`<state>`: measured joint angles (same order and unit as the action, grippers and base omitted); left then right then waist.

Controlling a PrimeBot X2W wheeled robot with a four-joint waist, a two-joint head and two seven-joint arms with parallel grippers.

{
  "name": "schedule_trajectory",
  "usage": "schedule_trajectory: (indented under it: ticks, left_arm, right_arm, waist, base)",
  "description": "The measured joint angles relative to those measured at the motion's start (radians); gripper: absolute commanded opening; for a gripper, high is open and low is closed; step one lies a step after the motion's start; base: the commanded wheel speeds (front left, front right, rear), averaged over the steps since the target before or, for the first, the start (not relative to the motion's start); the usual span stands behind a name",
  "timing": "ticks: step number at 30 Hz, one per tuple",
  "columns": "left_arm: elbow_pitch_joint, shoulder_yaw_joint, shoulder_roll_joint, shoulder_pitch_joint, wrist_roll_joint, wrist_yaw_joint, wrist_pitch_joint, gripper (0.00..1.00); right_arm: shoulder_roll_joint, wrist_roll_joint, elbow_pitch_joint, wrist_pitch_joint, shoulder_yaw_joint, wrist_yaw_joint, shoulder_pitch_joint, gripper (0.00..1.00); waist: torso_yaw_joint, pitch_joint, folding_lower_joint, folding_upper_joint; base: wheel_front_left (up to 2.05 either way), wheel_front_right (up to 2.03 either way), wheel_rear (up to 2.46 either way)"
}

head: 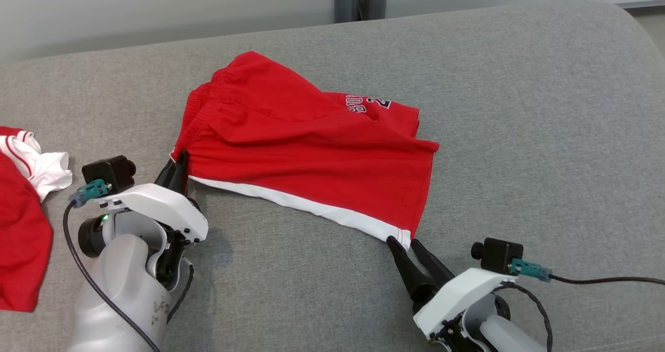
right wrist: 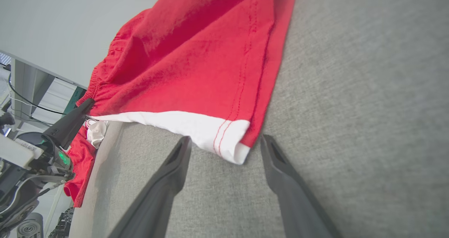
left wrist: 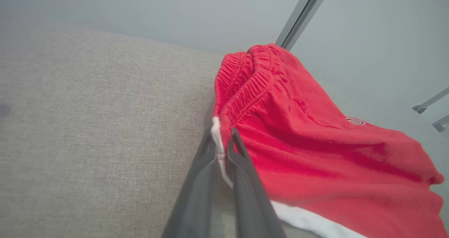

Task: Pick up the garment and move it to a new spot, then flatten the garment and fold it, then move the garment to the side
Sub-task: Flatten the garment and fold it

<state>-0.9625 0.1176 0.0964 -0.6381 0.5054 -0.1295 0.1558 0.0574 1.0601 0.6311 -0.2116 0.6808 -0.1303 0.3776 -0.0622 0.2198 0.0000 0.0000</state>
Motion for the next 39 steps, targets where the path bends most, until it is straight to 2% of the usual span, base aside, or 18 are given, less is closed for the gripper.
schedule_trajectory:
  ticks: [8,9,10,11,15,19,24,28,30,31,34,39]
  left_arm:
    - [0.038,0.015,-0.005,0.02,0.008,0.0,-0.015,0.0]
    - [0.042,0.016,-0.005,0.021,0.009,0.0,-0.015,0.0]
    - [0.046,0.017,-0.005,0.024,0.009,0.001,-0.016,0.0]
    - [0.05,0.017,-0.005,0.029,0.012,0.003,-0.017,0.0]
    - [0.059,0.017,-0.004,0.046,0.018,0.009,-0.022,0.0]
    - [0.08,0.013,-0.008,0.071,0.039,0.012,-0.023,0.0]
    - [0.135,-0.021,-0.035,0.119,0.166,0.007,-0.097,0.0]
    - [0.228,-0.016,-0.044,0.165,0.236,0.006,-0.156,0.0]
    - [0.278,-0.014,-0.042,0.195,0.252,0.007,-0.181,0.0]
    - [0.331,-0.007,-0.044,0.225,0.263,0.017,-0.207,0.0]
    - [0.431,0.0,-0.047,0.257,0.274,0.044,-0.238,0.0]
    - [0.608,0.004,-0.046,0.309,0.298,0.107,-0.309,0.02]
  right_arm:
    - [0.004,0.101,0.071,-0.032,0.086,0.001,0.073,1.0]
    - [0.005,0.109,0.077,-0.037,0.096,0.002,0.081,0.44]
    - [0.006,0.114,0.083,-0.041,0.103,0.003,0.089,0.25]
    - [0.005,0.117,0.089,-0.046,0.106,0.003,0.094,0.0]
    - [-0.005,0.091,0.119,-0.053,0.1,0.003,0.115,0.0]
    - [-0.012,-0.013,0.094,-0.052,-0.003,0.001,0.096,0.0]
    - [-0.011,-0.186,0.003,-0.052,-0.147,0.001,0.045,0.0]
    - [0.007,-0.213,-0.114,-0.053,-0.16,0.001,0.009,0.0]
    - [0.049,-0.246,-0.138,-0.053,-0.176,0.0,0.006,0.0]
    - [0.08,-0.269,-0.161,-0.053,-0.192,0.0,0.003,0.0]
    - [0.089,-0.266,-0.233,-0.046,-0.19,-0.001,0.0,0.0]
    - [0.155,-0.304,-0.319,-0.011,-0.238,-0.001,-0.001,0.0]
  waist:
    - [0.032,0.004,-0.0001,0.0]
    - [0.035,0.003,0.0,0.0]
    - [0.037,0.002,0.0,0.0]
    - [0.039,0.001,0.0,0.0]
    - [0.046,-0.011,0.0,0.0]
    - [0.052,-0.035,0.0,0.0]
    - [0.06,-0.078,0.0,0.0]
    - [0.067,-0.121,0.0,0.0]
    - [0.069,-0.144,0.0,0.0]
    - [0.071,-0.167,0.0,0.0]
    - [0.075,-0.199,0.0,0.0]
    - [0.085,-0.24,-0.0001,0.0]
  base:
    - [0.0,0.0,0.0]
    - [0.0,0.0,0.0]
    - [0.0,0.0,0.0]
    - [0.0,0.0,0.0]
    - [0.0,0.0,0.0]
    - [0.0,0.0,0.0]
    - [0.0,0.0,0.0]
    - [0.0,0.0,0.0]
    - [0.0,0.0,0.0]
    - [0.0,0.0,0.0]
    - [0.0,0.0,0.0]
    - [0.0,0.0,0.0]
